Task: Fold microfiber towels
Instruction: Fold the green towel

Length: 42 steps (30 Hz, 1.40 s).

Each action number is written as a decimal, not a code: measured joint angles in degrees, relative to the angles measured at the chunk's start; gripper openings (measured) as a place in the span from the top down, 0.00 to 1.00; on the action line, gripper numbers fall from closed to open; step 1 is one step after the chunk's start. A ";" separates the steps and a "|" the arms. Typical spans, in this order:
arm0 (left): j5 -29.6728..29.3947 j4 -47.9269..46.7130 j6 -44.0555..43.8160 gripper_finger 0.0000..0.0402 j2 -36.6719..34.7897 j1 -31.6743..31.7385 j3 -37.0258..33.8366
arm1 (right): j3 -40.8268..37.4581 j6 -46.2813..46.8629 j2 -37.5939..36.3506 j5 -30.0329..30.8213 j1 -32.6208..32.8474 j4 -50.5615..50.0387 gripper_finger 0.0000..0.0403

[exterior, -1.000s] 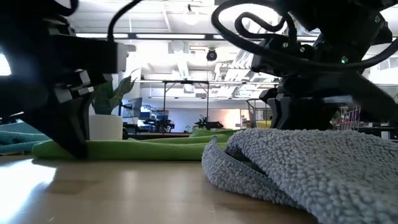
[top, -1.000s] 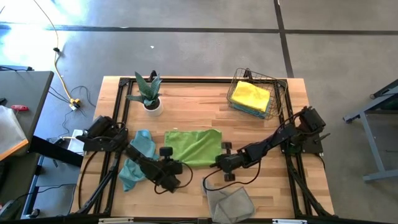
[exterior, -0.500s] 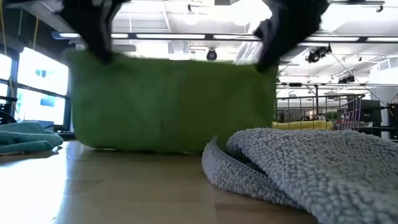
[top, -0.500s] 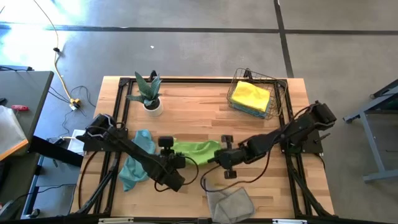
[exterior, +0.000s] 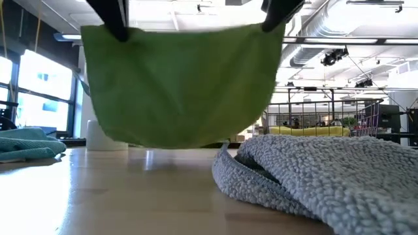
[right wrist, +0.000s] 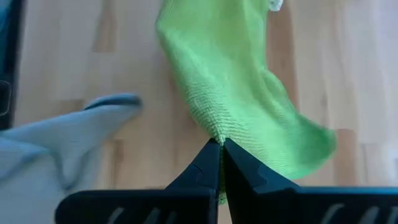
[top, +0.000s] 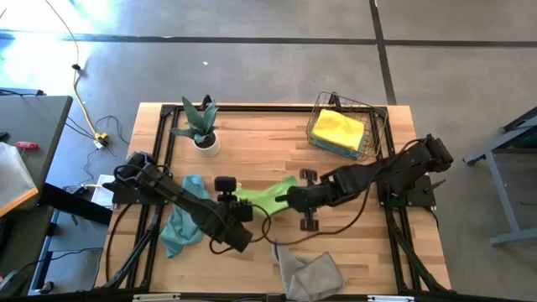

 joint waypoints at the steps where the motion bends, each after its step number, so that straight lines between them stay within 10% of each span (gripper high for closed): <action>1: -1.28 -0.32 0.30 0.99 -0.01 -0.15 0.00 | -0.42 -0.58 0.00 -0.32 0.00 0.51 1.00; 5: -8.30 -0.91 -1.42 0.99 -0.04 0.43 0.00 | -0.84 -0.28 0.01 13.07 -0.16 -1.56 1.00; 11: -7.96 -0.91 2.37 0.99 -0.02 2.59 -0.02 | -0.83 -3.77 0.00 7.61 -1.66 -2.97 1.00; 22: -21.84 -0.91 5.87 0.99 -0.02 11.62 -0.02 | -0.83 -14.32 0.00 23.90 -9.28 -3.55 1.00; 30: -3.56 6.19 0.24 0.99 -0.11 14.24 -5.15 | -6.97 -2.07 -0.07 8.48 -12.02 -3.09 1.00; 42: 10.21 35.41 4.36 0.99 -0.02 9.85 -21.78 | -27.06 4.92 0.00 -7.72 -6.86 23.93 0.99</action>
